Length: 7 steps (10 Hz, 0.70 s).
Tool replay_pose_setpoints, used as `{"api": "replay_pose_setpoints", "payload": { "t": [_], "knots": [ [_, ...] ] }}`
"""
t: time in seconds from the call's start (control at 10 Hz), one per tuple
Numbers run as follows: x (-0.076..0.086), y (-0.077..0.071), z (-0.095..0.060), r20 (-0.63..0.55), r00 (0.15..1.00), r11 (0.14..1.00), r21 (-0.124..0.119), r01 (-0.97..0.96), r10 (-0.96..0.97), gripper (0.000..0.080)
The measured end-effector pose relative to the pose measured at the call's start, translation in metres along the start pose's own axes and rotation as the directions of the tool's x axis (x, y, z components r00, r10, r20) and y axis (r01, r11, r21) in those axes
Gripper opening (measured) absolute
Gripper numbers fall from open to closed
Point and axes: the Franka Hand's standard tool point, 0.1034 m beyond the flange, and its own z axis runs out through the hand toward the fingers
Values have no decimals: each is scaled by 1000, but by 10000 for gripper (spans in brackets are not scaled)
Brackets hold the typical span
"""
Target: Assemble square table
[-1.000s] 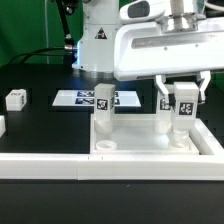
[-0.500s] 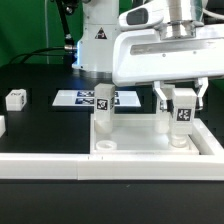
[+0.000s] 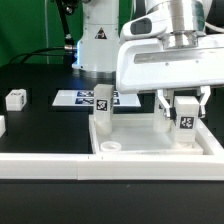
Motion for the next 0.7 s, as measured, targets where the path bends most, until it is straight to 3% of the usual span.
{"api": "replay_pose_setpoints", "payload": {
  "t": [0.3, 0.4, 0.5, 0.6, 0.7],
  "knots": [
    [-1, -5, 0, -10, 1000, 1000, 0, 2, -2, 290],
    [-1, -5, 0, -10, 1000, 1000, 0, 2, -2, 464],
    [-1, -5, 0, -10, 1000, 1000, 0, 2, -2, 583],
    [-1, -5, 0, -10, 1000, 1000, 0, 2, -2, 583],
    [-1, -5, 0, -10, 1000, 1000, 0, 2, -2, 638]
  ]
}}
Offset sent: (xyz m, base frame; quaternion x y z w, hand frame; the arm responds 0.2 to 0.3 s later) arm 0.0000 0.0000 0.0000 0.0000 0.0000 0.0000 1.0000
